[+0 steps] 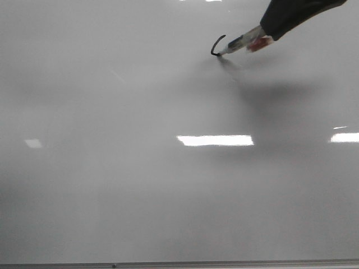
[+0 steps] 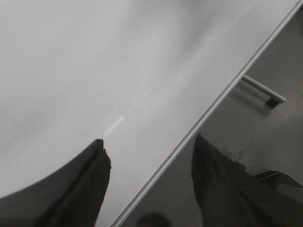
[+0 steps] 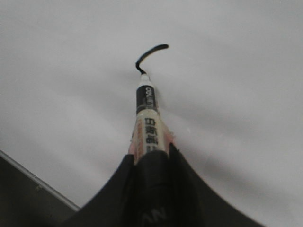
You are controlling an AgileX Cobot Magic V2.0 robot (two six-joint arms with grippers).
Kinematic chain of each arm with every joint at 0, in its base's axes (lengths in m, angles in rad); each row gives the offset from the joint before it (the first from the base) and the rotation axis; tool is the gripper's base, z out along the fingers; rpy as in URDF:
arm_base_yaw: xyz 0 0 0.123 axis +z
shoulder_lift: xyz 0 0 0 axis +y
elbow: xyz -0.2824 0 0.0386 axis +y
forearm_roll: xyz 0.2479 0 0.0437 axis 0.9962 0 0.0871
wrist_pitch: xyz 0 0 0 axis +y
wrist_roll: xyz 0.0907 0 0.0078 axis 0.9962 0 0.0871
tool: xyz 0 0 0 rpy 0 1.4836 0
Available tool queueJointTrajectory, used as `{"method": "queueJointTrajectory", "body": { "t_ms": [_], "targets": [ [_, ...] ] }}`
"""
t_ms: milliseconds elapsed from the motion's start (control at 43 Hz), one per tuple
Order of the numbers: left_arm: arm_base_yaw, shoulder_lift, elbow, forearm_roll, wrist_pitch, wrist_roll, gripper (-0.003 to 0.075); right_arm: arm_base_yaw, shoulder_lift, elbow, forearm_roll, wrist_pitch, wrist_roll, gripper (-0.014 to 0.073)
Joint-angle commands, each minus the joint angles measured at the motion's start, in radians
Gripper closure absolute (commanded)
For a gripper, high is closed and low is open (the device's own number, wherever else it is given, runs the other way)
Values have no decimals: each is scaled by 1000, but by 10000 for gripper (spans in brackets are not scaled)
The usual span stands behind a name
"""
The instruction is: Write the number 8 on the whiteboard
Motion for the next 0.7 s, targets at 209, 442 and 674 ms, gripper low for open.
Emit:
{"method": "queueJointTrajectory", "body": {
  "t_ms": [209,442,674],
  "targets": [
    [5,-10,-27,-32,-58,-10,333,8,-48,152,-29,-151,23,652],
    [5,-10,-27,-32,-54,-10,333,69,-11,73,-19,-220,28,652],
    [5,-10,-27,-32,-54,-10,333,-33,-21,-38,-26,-124,32,652]
  ]
}}
